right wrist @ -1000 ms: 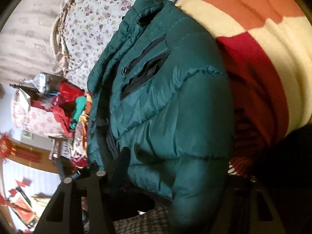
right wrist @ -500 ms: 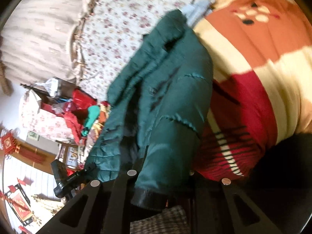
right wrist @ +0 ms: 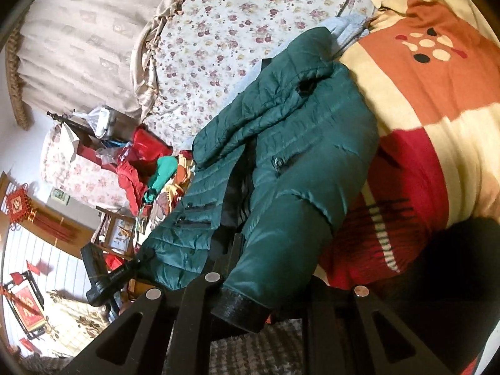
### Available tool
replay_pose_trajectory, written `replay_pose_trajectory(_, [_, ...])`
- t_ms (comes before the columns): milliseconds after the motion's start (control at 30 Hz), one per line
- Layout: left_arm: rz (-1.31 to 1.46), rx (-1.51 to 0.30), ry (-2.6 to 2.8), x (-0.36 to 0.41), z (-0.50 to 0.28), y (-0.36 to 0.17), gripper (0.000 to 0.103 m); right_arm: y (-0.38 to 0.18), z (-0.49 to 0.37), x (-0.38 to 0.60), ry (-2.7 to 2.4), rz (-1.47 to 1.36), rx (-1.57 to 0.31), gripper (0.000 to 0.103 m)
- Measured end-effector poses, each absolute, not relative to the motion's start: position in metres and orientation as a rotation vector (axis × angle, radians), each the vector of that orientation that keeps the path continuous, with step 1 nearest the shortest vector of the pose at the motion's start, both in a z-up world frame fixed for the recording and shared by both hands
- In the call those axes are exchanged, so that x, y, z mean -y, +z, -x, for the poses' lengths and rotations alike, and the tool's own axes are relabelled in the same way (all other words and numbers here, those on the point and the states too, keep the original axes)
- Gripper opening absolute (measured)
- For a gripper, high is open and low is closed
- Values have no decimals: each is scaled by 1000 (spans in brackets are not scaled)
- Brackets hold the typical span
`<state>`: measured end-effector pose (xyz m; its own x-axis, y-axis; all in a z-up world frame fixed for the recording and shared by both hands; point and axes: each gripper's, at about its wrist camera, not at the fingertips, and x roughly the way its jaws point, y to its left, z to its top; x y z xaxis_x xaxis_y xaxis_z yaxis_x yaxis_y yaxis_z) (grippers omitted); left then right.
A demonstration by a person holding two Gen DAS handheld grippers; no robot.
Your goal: Fold large clothes
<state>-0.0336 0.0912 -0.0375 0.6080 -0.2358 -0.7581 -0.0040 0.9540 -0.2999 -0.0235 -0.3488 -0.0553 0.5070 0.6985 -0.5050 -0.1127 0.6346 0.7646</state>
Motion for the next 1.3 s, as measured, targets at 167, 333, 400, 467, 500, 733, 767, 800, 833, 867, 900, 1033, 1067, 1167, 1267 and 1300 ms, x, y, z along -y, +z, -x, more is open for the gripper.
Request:
replay_pose_trajectory(167, [266, -882, -116, -90, 8, -22, 11, -25, -10, 344, 554, -683, -874, 14])
replay_pose_trajectory(333, [249, -845, -93, -88, -40, 4, 11, 6, -63, 341, 518, -633, -828, 13])
replay_pose_trajectory(400, [247, -836, -87, -88, -59, 14, 11, 16, -85, 340, 504, -627, -810, 13])
replay_pose_trajectory(467, [249, -822, -81, -88, -85, 26, 11, 26, -108, 340, 487, -621, -796, 13])
replay_pose_trajectory(500, [249, -820, -75, -88, -96, 31, 11, 31, -121, 340, 469, -617, -790, 13])
replay_pose_trajectory(733, [245, -869, 7, -86, -199, 41, 11, 30, -215, 344, 356, -631, -808, 13])
replay_pose_trajectory(767, [244, -883, 25, -86, -216, 39, 11, 26, -232, 343, 334, -626, -818, 13])
replay_pose_trajectory(800, [244, -896, 42, -86, -231, 35, 11, 23, -244, 342, 317, -620, -826, 13])
replay_pose_trajectory(833, [245, -905, 58, -85, -241, 31, 11, 19, -256, 341, 298, -611, -834, 13])
replay_pose_trajectory(867, [247, -915, 80, -86, -255, 26, 11, 15, -265, 341, 280, -602, -843, 13])
replay_pose_trajectory(900, [244, -921, 94, -86, -264, 23, 11, 11, -278, 340, 257, -590, -853, 13])
replay_pose_trajectory(1033, [215, -969, 158, -84, -315, -1, 11, -12, -318, 332, 189, -526, -892, 13])
replay_pose_trajectory(1067, [212, -982, 170, -84, -325, -8, 12, -18, -326, 330, 173, -508, -902, 13])
replay_pose_trajectory(1167, [202, -1007, 202, -83, -349, -26, 14, -32, -341, 323, 121, -453, -920, 13])
replay_pose_trajectory(1267, [195, -1023, 220, -81, -364, -39, 15, -49, -353, 315, 68, -404, -962, 14])
replay_pose_trajectory(1300, [197, -1024, 223, -81, -366, -42, 15, -52, -355, 314, 55, -397, -970, 14])
